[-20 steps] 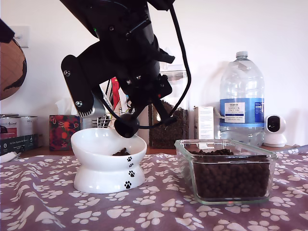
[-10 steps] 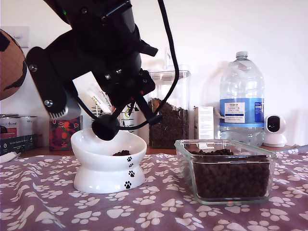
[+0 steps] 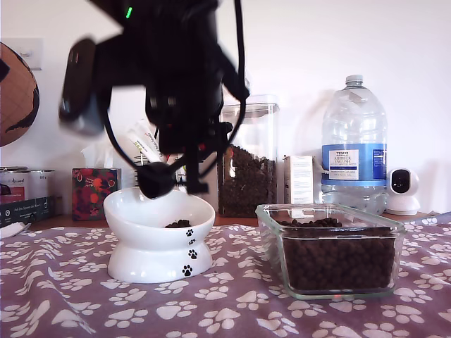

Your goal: Measure one spoon of cat food and pour it into the food bowl

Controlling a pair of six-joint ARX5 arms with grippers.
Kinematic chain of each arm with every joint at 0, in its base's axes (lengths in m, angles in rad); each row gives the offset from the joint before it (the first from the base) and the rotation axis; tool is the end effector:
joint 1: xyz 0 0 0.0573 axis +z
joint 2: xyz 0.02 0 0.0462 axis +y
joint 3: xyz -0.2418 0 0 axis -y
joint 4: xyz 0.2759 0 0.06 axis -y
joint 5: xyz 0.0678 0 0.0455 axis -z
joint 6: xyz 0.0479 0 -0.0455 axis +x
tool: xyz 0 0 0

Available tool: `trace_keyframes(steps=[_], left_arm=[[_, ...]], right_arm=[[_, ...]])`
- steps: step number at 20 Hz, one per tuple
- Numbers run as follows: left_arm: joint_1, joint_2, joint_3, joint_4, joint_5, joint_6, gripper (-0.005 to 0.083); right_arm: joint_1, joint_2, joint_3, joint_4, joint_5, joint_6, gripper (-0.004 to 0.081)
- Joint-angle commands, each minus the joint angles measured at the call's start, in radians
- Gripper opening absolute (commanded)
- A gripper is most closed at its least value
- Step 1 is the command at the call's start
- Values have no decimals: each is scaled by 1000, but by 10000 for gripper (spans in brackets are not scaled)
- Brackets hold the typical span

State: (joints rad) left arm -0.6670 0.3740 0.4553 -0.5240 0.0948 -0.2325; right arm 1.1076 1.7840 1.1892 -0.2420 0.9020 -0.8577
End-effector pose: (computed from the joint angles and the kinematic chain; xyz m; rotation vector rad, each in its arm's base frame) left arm 0.1303 -0.1083 0.2246 -0.0898 0.5188 -0.6933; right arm 0.2117 0.3398 0.1625 -1.5463 0.3568 0.3942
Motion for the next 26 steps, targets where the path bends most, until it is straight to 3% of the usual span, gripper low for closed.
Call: trace_keyframes(steps=[1, 4, 7, 11, 14, 17, 23, 26], left_arm=[[1, -3, -9, 8, -10, -3, -19], [1, -3, -9, 9, -26, -3, -19], [1, -2, -9, 44, -29, -3, -19], [1, 0, -9, 135, -29, 8, -19], [1, 16, -9, 222, -31, 43, -19], [1, 63, -9, 297, -33, 59, -19], [1, 205, -9, 471, -37, 64, -19], [1, 271, -9, 518, -36, 68, -19]], right_arm=[[-5, -114, 6, -50, -69, 223, -13], [-45, -229, 6, -175, -248, 581, -13], [-110, -324, 6, -246, -417, 810, -13], [-176, -409, 1, -240, -537, 900, -13], [-229, -452, -43, -161, -606, 951, -13], [-294, -511, -172, 2, -641, 1008, -13], [-401, -674, -509, 365, -634, 1178, -13], [-434, -735, -645, 435, -642, 1201, -13]])
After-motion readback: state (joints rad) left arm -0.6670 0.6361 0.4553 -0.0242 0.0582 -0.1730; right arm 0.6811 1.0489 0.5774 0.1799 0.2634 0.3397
